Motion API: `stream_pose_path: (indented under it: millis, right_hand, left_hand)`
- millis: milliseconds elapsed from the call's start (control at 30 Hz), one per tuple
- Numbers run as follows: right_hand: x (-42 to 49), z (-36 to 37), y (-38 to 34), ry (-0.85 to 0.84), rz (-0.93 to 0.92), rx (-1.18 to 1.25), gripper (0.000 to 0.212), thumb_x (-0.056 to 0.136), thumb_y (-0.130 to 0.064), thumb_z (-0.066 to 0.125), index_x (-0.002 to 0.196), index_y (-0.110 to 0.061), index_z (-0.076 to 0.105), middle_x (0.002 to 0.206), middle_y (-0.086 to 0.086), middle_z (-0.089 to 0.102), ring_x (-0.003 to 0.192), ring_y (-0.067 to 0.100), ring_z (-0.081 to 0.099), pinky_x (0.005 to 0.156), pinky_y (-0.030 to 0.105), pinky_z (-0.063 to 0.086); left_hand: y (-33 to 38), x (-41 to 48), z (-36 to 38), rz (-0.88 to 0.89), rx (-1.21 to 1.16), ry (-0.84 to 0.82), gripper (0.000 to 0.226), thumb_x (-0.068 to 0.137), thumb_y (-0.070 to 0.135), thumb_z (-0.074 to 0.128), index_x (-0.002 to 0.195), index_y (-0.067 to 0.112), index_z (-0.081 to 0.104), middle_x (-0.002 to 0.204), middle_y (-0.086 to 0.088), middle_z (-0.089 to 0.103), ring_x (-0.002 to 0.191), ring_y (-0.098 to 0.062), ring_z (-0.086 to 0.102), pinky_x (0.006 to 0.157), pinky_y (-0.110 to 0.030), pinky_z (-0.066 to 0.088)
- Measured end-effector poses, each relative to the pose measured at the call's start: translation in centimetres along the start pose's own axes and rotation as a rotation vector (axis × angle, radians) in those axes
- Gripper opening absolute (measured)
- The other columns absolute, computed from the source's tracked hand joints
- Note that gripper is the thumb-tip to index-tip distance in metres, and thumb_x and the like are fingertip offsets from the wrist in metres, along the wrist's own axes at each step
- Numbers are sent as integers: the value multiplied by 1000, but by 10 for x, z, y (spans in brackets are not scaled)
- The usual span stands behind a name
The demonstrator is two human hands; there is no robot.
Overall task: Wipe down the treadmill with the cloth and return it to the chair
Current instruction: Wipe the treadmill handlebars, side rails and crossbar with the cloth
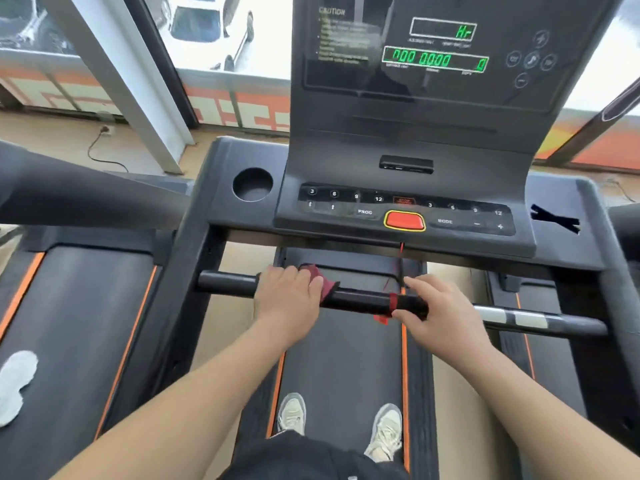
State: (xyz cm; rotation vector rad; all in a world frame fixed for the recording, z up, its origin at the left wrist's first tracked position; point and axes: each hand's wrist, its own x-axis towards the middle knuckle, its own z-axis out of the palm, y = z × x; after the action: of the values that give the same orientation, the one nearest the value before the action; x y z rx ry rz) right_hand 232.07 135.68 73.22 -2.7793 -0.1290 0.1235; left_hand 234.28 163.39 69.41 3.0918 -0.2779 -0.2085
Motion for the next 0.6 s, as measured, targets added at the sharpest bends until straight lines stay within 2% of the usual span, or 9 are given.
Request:
stream_pose_path:
  millis: [67,133,233,300,367,467,533,600]
  right_hand:
    - [-1,-10,25,-81,37,-96,61,76,-46,82,129,-18,66,117,-3,64,112,25,59,90,39,53]
    - [-2,-18,41,-147,55,-160,52,81,-49,74,126,-24,66,112,-6,61,111,22,56,86,37,51]
    - [4,-20,49,-173,31,-207,37,85,-53,67,115,-31,68,105,-11,58,108,17,54,80,32,47]
    - [11,-21,51,-201,33,-215,37,84,-55,68,115,-33,67,106,-12,58,108,16,54,79,30,45]
    - [16,-22,52,-220,44,-205,39,83,-56,69,114,-34,66,107,-12,57,110,15,54,79,29,45]
    - [17,-24,53,-221,54,-201,41,82,-57,70,116,-35,67,107,-13,58,111,14,54,79,29,46]
    - [14,-23,52,-218,68,-199,41,83,-57,69,119,-35,66,108,-13,57,111,14,54,77,28,43]
    - [10,-22,50,-198,78,-196,41,85,-55,69,120,-35,66,109,-13,57,111,15,53,75,28,40]
  left_hand:
    - [42,0,-6,-35,-3,-31,33,104,33,26,104,26,58,103,0,65,94,-29,53,90,-49,33]
    - [90,-9,-3,-56,-193,7,31,103,34,32,110,20,59,106,-1,63,99,-29,51,103,-49,36]
    - [116,-16,14,-7,-233,101,42,98,36,36,131,14,52,124,-3,57,117,-30,49,117,-50,30]
    - [105,-5,9,94,-194,62,42,99,39,35,129,17,54,119,-1,61,110,-29,53,110,-47,37]
    - [92,13,-7,186,-128,-95,35,104,41,31,124,25,55,114,1,65,102,-27,58,93,-44,46]
    - [94,41,-24,132,-116,-265,22,102,37,46,122,30,54,112,1,67,98,-28,65,82,-42,54]
    - [114,31,-20,43,-73,-151,19,99,32,49,112,27,61,100,1,69,91,-29,66,81,-42,53]
    - [131,5,-5,-24,-213,16,24,102,28,43,106,21,65,101,-1,70,98,-29,64,90,-44,48]
